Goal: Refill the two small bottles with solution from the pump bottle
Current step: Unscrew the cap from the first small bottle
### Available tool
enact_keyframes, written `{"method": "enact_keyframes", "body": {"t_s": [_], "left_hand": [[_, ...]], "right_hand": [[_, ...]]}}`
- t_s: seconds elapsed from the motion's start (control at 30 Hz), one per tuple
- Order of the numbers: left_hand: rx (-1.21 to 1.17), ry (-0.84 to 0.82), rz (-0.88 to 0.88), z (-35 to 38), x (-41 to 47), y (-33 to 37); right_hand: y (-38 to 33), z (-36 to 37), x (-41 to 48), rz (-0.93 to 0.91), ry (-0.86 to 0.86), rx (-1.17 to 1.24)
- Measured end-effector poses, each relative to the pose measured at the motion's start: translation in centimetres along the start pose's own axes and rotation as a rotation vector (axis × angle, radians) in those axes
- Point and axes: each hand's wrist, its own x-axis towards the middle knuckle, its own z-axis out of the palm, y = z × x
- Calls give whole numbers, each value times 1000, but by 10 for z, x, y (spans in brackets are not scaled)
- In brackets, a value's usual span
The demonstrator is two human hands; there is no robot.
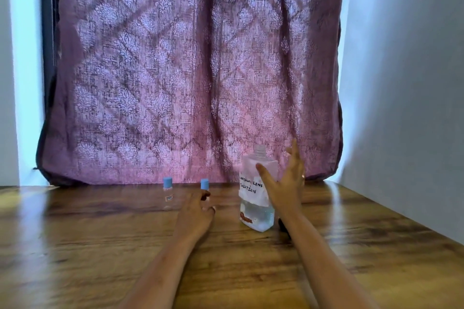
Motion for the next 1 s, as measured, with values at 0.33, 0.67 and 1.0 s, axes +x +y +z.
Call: {"method": "enact_keyframes", "body": {"t_s": [0.33,0.67,1.0], "left_hand": [[-17,121,-79,-14,14,-13],[-23,112,-120,-16,22,-26],[-57,6,-96,-7,24,-25]], "right_hand": [[-21,85,-8,-1,-526,-27],[5,143,-20,457,-728,34],[25,155,-33,491,-795,114]]}}
